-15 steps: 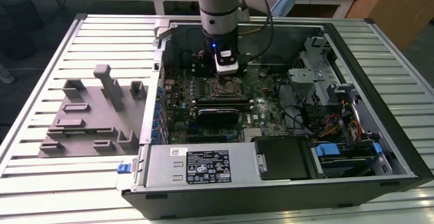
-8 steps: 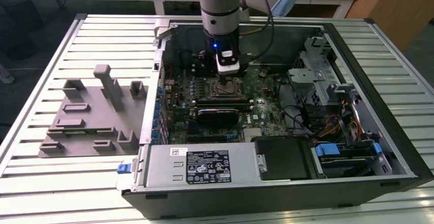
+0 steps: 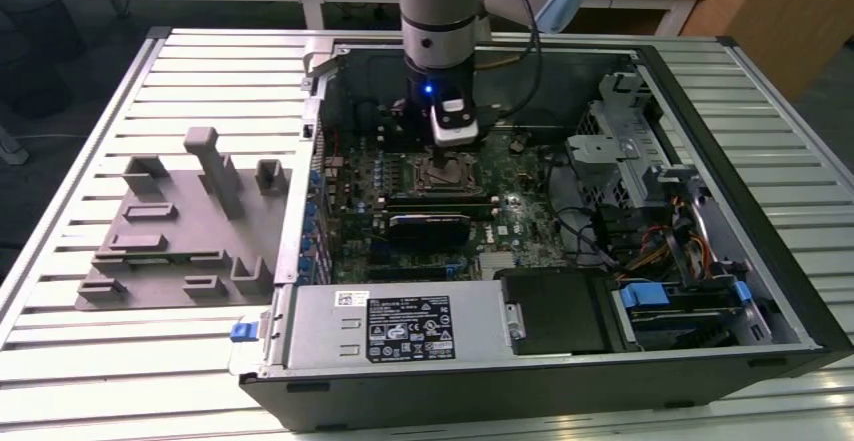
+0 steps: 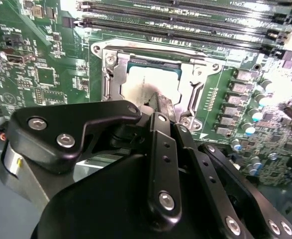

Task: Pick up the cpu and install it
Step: 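Install the first cpu locking lever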

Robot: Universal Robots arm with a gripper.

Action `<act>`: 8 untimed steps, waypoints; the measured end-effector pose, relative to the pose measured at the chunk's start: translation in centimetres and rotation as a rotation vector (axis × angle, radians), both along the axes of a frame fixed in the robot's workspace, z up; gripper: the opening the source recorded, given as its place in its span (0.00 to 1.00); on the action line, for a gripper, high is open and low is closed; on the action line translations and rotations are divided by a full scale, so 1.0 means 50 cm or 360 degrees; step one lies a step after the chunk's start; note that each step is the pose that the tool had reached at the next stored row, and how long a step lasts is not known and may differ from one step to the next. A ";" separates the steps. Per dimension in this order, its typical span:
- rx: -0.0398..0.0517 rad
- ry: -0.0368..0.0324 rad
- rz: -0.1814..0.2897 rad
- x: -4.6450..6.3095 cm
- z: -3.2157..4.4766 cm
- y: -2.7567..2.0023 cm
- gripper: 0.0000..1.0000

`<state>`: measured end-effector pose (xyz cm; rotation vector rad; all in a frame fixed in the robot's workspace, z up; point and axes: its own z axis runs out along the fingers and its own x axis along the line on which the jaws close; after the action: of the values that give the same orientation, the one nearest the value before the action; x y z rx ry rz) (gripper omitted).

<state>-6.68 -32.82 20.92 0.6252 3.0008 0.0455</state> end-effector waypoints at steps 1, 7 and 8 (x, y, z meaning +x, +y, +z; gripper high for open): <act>-0.0002 0.0006 0.0016 0.000 0.000 0.0001 0.11; -0.0012 0.0038 0.0097 0.003 0.000 0.0000 0.11; -0.0013 0.0044 0.0102 0.006 0.000 0.0000 0.11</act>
<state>-6.40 -32.82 20.90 0.5330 3.0453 0.0289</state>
